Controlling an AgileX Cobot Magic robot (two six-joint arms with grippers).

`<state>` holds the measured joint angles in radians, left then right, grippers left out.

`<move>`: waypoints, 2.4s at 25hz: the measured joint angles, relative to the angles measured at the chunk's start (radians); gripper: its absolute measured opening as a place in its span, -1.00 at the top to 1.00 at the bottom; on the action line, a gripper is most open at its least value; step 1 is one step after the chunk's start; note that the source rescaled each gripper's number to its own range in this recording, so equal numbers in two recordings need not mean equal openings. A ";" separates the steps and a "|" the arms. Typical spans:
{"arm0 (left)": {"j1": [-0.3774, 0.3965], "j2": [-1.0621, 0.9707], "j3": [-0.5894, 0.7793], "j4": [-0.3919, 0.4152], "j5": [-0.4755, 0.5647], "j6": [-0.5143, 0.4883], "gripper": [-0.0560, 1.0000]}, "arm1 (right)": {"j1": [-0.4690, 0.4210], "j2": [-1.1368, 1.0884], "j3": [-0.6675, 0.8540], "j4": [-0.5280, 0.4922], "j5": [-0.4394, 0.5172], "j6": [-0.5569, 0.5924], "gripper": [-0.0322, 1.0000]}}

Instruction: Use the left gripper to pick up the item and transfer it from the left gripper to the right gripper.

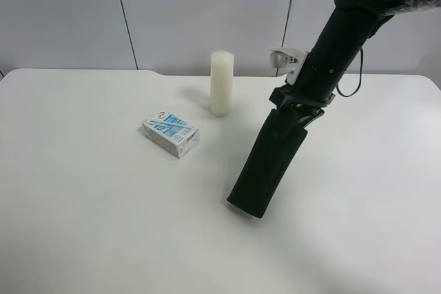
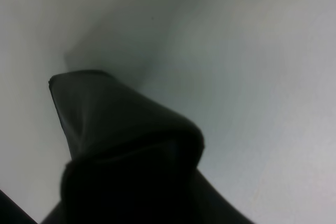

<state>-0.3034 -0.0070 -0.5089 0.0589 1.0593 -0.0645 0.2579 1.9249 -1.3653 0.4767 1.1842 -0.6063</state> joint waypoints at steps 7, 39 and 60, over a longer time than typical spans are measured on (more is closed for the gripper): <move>0.000 0.000 0.000 0.000 0.000 0.000 -0.98 | 0.000 0.000 -0.003 -0.095 -0.019 0.081 0.07; 0.000 0.000 0.000 0.000 0.000 0.000 -0.98 | 0.001 -0.584 -0.111 -0.241 0.030 0.302 -1.00; 0.000 0.000 0.000 0.000 0.000 0.000 -0.98 | 0.003 -1.175 0.295 -0.283 0.033 0.370 -1.00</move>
<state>-0.3034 -0.0070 -0.5089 0.0589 1.0593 -0.0645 0.2607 0.7502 -1.0703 0.1935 1.2175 -0.2367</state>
